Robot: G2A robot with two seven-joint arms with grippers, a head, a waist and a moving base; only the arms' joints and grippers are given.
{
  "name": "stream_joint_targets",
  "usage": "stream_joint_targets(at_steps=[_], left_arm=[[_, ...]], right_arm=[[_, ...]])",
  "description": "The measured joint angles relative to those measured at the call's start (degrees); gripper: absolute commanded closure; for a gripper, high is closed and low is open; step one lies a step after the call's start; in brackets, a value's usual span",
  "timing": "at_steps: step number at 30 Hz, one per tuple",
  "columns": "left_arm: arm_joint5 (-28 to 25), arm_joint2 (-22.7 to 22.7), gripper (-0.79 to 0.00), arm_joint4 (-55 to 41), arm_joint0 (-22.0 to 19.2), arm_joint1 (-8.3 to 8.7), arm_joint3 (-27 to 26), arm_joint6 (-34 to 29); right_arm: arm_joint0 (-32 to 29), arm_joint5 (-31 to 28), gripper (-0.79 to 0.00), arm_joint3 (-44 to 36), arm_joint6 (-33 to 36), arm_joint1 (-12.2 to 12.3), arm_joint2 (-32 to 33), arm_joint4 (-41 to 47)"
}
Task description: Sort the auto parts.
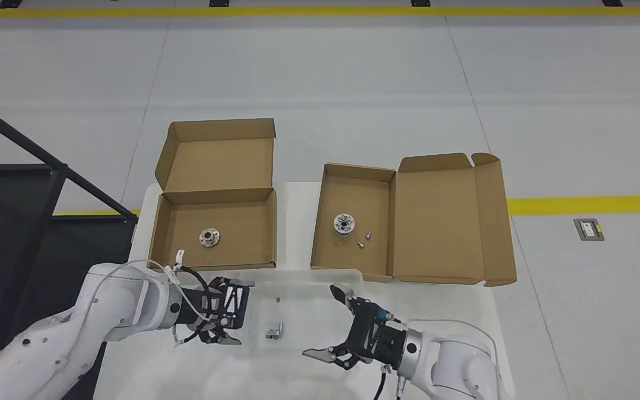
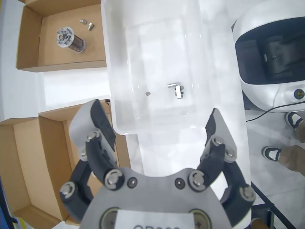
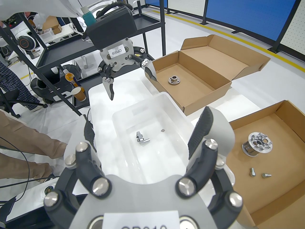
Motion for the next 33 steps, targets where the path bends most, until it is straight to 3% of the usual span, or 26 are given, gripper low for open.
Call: stream_joint_targets(at_steps=[2,6,9,22,33], left_arm=[[1.66,0.43,-0.785,-0.16,0.69,-0.32,-0.58,-0.92],[1.76,1.72,-0.708,-0.80,-0.25,-1.43,-1.00,-5.23],[0.74,3.66,-0.733,-1.70,-1.77,-2.80,-0.35,-8.27],[-0.07,16.13,-0.637,-1.21,-10.44,-11.49,6.77,-18.56],[1.38,22.20,-0.585,0.10,-13.70,-17.86,15.16,-19.48]], right_arm=[[0.00,0.00,-0.785,0.00,0.00,0.00,0.00,0.00],[0.00,0.00,-0.785,0.00,0.00,0.00,0.00,0.00],[0.00,0.00,-0.785,0.00,0.00,0.00,0.00,0.00],[0.00,0.00,-0.785,0.00,0.00,0.00,0.00,0.00],[0.00,0.00,-0.785,0.00,0.00,0.00,0.00,0.00]])
